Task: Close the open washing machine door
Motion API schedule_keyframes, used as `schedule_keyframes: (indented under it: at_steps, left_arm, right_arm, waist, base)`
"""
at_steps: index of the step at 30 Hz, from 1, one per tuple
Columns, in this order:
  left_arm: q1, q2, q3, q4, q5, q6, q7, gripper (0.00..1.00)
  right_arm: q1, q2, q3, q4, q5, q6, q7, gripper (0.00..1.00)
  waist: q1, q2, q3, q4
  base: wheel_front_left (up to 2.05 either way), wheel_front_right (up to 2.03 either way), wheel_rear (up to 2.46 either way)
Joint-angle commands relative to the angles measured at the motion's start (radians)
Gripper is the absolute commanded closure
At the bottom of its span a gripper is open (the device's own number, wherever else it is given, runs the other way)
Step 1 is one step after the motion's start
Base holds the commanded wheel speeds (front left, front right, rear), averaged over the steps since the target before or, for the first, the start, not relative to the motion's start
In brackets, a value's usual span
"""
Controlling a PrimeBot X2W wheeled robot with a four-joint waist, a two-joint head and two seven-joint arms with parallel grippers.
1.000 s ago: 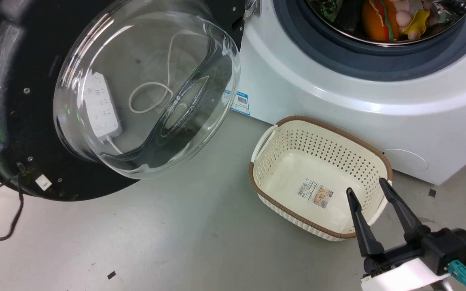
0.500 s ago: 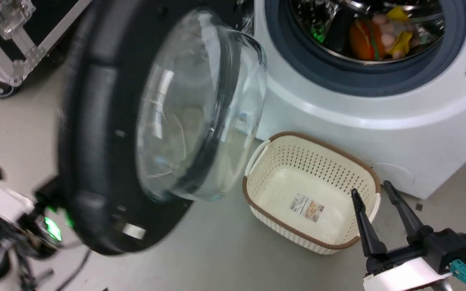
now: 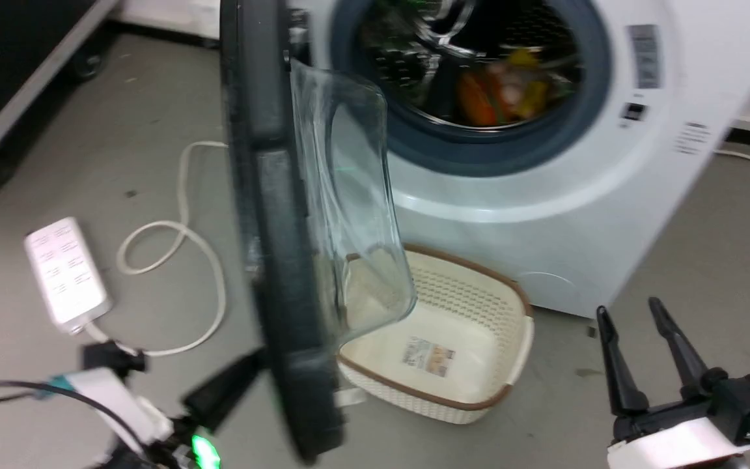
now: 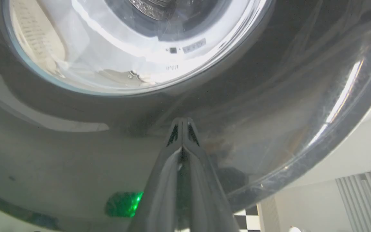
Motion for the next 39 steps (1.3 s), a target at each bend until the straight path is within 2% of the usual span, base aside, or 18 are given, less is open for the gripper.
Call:
schedule_keyframes:
  at_steps: [1,6,13,19,25,28,32,36,39]
  left_arm:
    - [0.029,-0.008,-0.058,-0.011,-0.036,-0.013,-0.036,1.00]
    - [0.062,-0.008,-0.202,-0.007,-0.080,-0.048,-0.146,1.00]
    - [0.017,-0.008,-0.302,0.045,-0.132,-0.103,-0.326,1.00]
    - [-0.149,-0.008,-0.332,0.172,-0.176,-0.118,-0.551,1.00]
    - [-0.387,-0.008,-0.313,0.350,-0.205,-0.124,-0.781,1.00]
    - [-0.504,-0.008,-0.306,0.452,-0.214,-0.131,-0.865,1.00]
    - [-0.594,-0.008,-0.319,0.547,-0.194,-0.162,-0.907,1.00]
    - [-0.591,-0.004,-0.347,0.597,-0.155,-0.188,-0.908,1.00]
    - [-0.537,0.002,-0.375,0.584,-0.113,-0.198,-0.907,1.00]
  right_arm:
    - [0.010,0.004,-0.013,0.002,-0.007,0.001,-0.004,0.00]
    - [-0.005,0.007,-0.043,0.003,-0.004,0.001,-0.004,0.00]
    - [-0.036,0.009,-0.044,0.006,0.014,0.001,-0.004,0.00]
    - [-0.044,0.010,-0.027,0.018,0.058,0.001,-0.004,0.00]
    - [-0.061,0.010,0.000,0.031,0.101,0.001,-0.004,0.00]
    - [-0.067,0.010,0.015,0.036,0.117,0.001,-0.004,0.00]
    - [-0.069,0.010,0.024,0.039,0.131,0.001,-0.004,0.00]
    - [-0.064,0.010,0.024,0.032,0.131,0.001,-0.004,0.00]
    - [-0.055,0.010,0.018,0.023,0.120,0.001,-0.004,0.00]
  waist:
    - [0.0001,0.0000,-0.004,-0.078]
    - [0.0001,0.0000,0.028,-0.202]
    - [0.0001,0.0000,0.107,-0.408]
    - [0.0001,0.0000,0.187,-0.565]
    - [0.0001,0.0000,0.242,-0.665]
    - [0.0001,0.0000,0.250,-0.689]
    - [0.0001,0.0000,0.241,-0.688]
    - [0.0001,0.0000,0.212,-0.646]
    - [0.0001,0.0000,0.182,-0.593]
  base:
    - [0.00,0.00,0.00]
    - [0.00,0.00,0.00]
    - [0.00,0.00,0.00]
    - [0.00,0.00,0.00]
    - [0.00,0.00,0.00]
    - [0.00,0.00,0.00]
    - [0.00,0.00,0.00]
    - [0.00,0.00,0.00]
    - [0.00,0.00,0.00]
